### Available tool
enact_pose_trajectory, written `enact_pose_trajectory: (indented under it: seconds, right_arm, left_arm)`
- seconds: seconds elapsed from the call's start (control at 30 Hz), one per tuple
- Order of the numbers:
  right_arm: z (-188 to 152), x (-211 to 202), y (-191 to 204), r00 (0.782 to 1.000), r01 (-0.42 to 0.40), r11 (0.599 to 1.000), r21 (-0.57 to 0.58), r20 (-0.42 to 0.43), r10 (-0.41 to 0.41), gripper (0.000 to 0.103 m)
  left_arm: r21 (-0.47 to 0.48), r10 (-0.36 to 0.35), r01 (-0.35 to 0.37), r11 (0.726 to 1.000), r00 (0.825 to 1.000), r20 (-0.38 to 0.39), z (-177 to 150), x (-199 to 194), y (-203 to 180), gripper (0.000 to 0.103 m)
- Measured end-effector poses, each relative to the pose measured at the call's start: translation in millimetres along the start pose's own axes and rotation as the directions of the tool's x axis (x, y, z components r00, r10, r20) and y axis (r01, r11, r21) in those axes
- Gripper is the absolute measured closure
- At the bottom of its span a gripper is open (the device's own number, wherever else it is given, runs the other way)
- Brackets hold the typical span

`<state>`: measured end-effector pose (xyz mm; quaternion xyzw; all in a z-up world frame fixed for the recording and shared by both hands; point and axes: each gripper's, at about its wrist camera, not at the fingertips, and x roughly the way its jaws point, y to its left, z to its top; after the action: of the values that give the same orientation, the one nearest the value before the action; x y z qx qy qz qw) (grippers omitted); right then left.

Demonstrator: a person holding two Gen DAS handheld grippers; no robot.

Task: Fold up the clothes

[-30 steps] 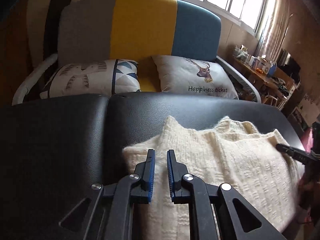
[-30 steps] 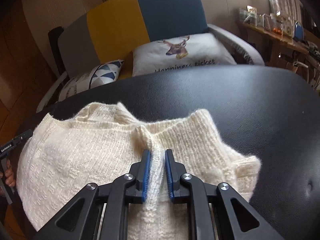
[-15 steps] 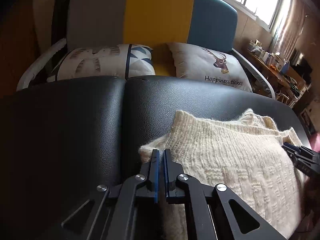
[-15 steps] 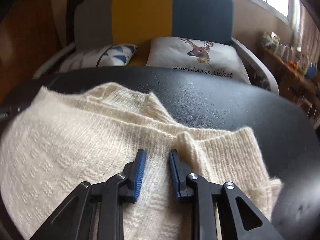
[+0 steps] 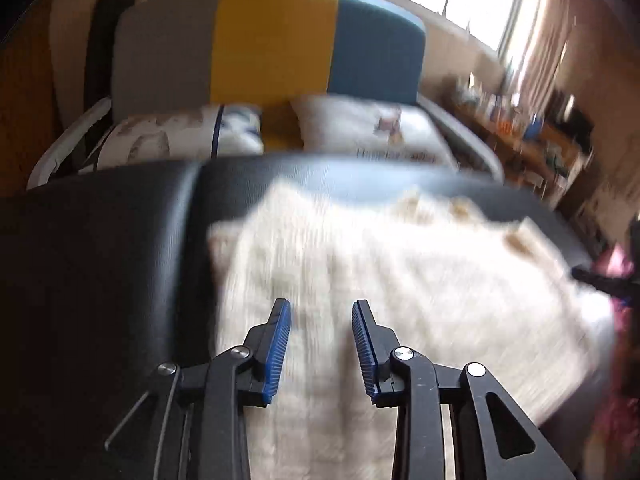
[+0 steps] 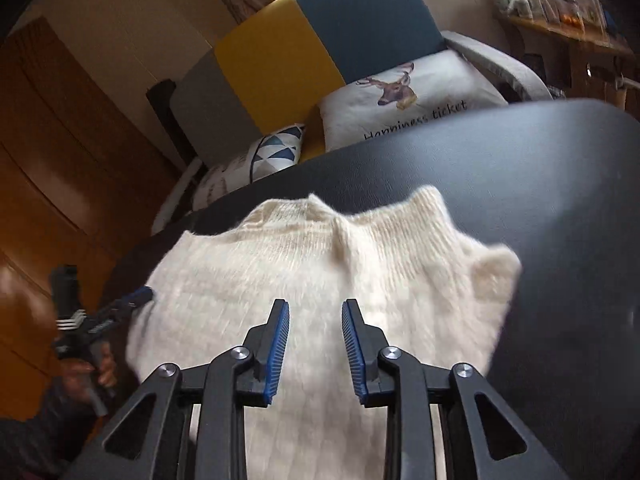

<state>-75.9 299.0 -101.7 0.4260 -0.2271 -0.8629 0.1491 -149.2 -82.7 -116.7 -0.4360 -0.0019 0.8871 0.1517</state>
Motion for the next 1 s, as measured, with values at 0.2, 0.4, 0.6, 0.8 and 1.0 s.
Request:
enact_pose_trajectory:
  seconds: [0.2, 0.4, 0.6, 0.8, 1.0]
  right_arm:
    - [-75.7, -70.5, -67.9, 0.983, -0.125, 0.98, 0.158, -0.114, 0.144, 0.07]
    - [-103.2, -73.1, -82.2, 0.964, -0.204, 0.967, 0.151, -0.142, 0.225, 0.07]
    - [-74.7, -37.2, -71.9, 0.931, -0.304, 0.951, 0.059, -0.192, 0.31, 0.07]
    - [-58.2, -1.1, -68.6, 0.906, -0.332, 0.943, 0.022, -0.27, 0.325, 0.07]
    - [-49.5, 35.5, -70.5, 0.775, -0.495, 0.861, 0.118, -0.388, 0.499, 0.064]
  left_arm:
    - [0.079, 0.065, -0.064, 0.995, 0.998, -0.004, -19.8, -12.8, 2.8, 0.069]
    - [0.111, 0.128, -0.123, 0.986, 0.991, -0.041, -16.0, -26.2, 6.1, 0.07]
    - [0.137, -0.143, 0.144, 0.98, 0.99, -0.019, 7.3, -35.5, -67.6, 0.071]
    - [0.227, -0.404, 0.41, 0.883, 0.912, -0.076, 24.1, -26.8, -154.0, 0.07]
    - [0.317, -0.474, 0.513, 0.798, 0.859, -0.196, 21.9, 8.4, -212.0, 0.07]
